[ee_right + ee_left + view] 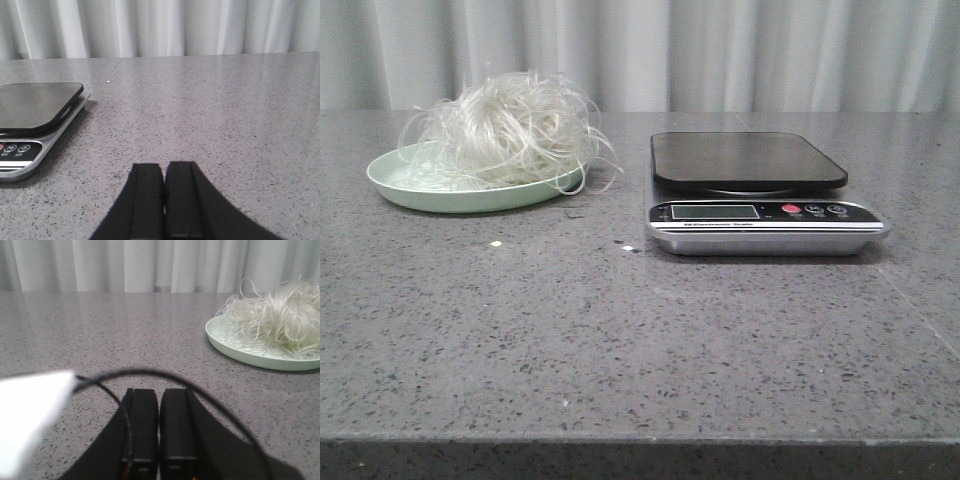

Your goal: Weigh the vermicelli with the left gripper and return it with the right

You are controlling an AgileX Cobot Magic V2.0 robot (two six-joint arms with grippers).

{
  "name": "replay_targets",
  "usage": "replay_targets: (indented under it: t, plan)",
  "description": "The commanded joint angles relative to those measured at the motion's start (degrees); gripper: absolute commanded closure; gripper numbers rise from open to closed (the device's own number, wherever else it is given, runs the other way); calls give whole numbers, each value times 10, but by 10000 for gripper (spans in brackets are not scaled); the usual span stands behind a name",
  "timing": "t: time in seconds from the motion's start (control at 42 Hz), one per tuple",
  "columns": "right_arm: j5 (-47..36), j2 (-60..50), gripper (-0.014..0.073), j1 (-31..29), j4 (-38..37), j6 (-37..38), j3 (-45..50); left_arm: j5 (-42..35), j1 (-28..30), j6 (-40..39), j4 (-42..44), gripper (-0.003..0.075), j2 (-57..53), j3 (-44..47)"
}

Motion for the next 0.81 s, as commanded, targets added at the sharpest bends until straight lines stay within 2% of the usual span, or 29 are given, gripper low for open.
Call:
replay_targets:
  t: [0.0,0.5,0.643,0.786]
  plan:
    - [-47,-9,442,-1,-7,-1,-4,-44,1,0,-3,583,-12,5]
    - [-47,-9,442,-1,-7,-1,-4,-44,1,0,-3,583,-12,5]
    - [-47,-9,442,-1,-7,-1,-4,-44,1,0,62,583,-12,5]
    - [-47,-9,442,-1,-7,-1,-4,-44,1,0,66,583,-12,5]
